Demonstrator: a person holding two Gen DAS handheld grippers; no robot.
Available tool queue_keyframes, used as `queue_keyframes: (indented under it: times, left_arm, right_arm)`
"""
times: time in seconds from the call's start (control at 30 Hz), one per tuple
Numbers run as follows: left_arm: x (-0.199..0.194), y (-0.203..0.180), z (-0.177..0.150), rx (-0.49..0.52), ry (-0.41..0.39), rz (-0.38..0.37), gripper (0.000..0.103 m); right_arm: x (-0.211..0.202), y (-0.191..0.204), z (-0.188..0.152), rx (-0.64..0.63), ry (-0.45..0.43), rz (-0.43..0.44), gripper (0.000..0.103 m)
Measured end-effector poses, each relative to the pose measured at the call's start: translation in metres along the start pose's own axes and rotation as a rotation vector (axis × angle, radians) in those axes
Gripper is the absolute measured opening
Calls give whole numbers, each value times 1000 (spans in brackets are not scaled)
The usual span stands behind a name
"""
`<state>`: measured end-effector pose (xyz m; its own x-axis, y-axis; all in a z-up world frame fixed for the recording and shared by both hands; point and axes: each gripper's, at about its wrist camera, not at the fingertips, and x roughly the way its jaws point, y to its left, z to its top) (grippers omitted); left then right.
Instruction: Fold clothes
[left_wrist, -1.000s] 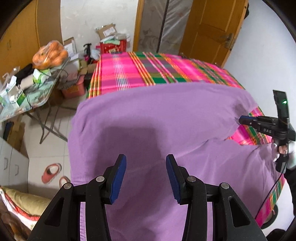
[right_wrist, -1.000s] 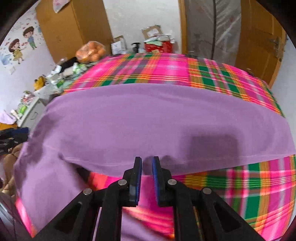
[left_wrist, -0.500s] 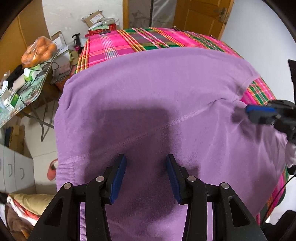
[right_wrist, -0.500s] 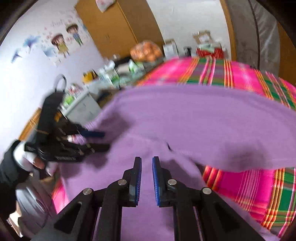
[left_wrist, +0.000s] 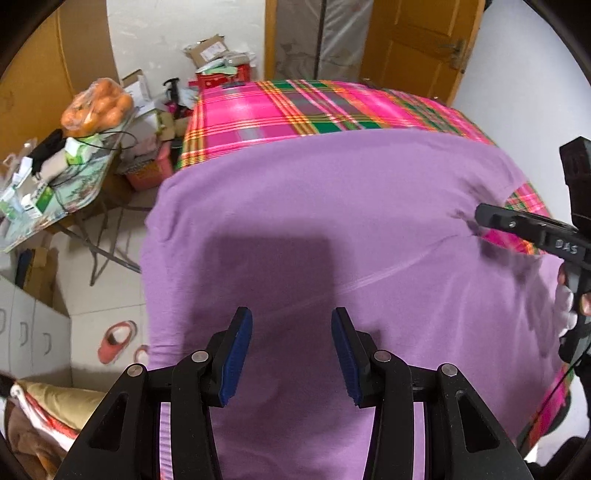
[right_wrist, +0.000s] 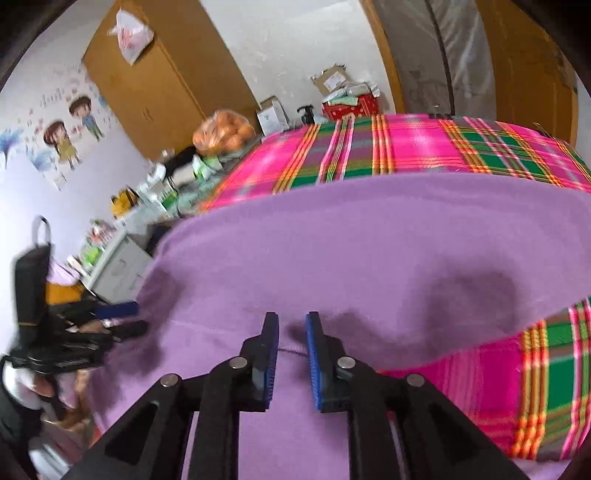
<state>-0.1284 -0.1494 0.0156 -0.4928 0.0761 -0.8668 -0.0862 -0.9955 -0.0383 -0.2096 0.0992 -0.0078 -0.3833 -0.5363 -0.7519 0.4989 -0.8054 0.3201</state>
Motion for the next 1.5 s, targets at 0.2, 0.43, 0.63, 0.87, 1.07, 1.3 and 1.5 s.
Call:
queue_keyframes:
  times: [0.2,0.43,0.63,0.87,1.07,1.3,1.5]
  left_arm:
    - [5,17,-9,-34,27,3,47]
    - [-4,39,2,-110,-33,10,47]
    - [2,53,10,-180,-38,29,47]
    - [-10,89,23,-358,-115,22,47]
    - [14,87,56,-387,-111,3,47]
    - [70,77,104,-277,-70,86,47]
    - [73,80,109,-263,-99,114,47]
  right_arm:
    - [-14,-15,-6,56,-32,15,14]
    - [-58,-39,-33,124,-91,70,16]
    - [-44,-65,-56,169,-80,65,10]
    - [-39,-84,-59,270,-98,177,10]
    - [-41,-81,-59,254,-99,152,10]
    - [-49,-58,-60,137,-88,-3,10]
    - [-48,-46,-56,99,-83,-52,10]
